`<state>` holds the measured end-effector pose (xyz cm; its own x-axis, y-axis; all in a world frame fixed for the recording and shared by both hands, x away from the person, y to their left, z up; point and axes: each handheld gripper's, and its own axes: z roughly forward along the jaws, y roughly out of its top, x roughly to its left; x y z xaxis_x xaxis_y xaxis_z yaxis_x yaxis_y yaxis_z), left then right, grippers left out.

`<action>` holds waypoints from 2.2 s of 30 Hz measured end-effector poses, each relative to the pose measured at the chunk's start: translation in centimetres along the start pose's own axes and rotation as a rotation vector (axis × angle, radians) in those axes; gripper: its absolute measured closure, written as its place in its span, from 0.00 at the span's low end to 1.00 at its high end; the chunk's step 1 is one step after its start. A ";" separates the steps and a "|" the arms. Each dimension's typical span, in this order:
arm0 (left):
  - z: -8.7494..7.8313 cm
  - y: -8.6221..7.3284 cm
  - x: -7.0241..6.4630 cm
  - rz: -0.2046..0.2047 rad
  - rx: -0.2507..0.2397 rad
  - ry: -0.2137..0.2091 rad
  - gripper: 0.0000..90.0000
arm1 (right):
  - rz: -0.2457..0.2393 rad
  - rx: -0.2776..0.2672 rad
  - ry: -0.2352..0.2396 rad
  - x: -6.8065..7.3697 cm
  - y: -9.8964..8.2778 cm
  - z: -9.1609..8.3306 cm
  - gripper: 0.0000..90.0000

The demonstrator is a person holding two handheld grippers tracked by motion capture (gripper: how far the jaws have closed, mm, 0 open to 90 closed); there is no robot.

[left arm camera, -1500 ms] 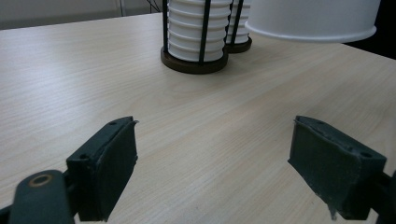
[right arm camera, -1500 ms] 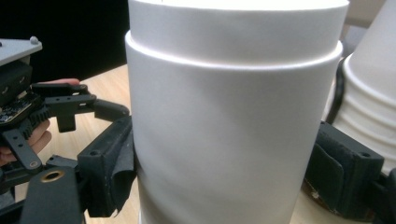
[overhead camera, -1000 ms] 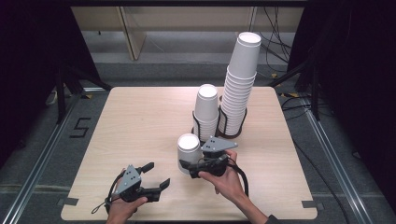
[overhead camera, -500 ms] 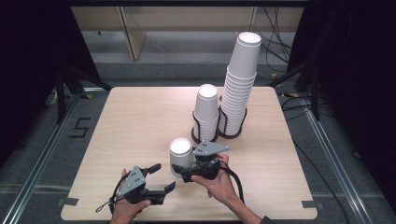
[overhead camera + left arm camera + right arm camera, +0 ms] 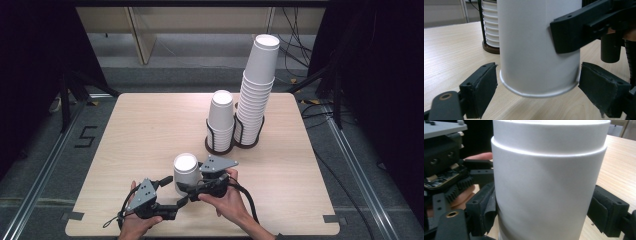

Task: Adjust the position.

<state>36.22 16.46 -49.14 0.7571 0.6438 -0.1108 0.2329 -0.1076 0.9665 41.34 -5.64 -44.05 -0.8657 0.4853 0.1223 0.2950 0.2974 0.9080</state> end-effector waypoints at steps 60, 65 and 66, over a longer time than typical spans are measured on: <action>0.5 -0.4 -1.0 0.146 0.048 -0.050 0.03 | 0.046 0.061 0.168 1.0 2.5 -2.0 0.27; 0.0 -0.1 -0.8 0.122 0.001 -0.035 0.03 | 0.107 -0.037 0.194 0.4 3.0 -2.7 0.27; 0.1 -0.2 -0.8 0.129 -0.018 -0.043 0.03 | 0.109 -0.041 0.200 0.4 3.0 -2.8 0.27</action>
<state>35.60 15.86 -49.22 0.8058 0.5922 0.0051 0.1213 -0.1736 0.9773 40.76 -6.86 -40.17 -0.8938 0.3388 0.2938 0.3779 0.2161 0.9003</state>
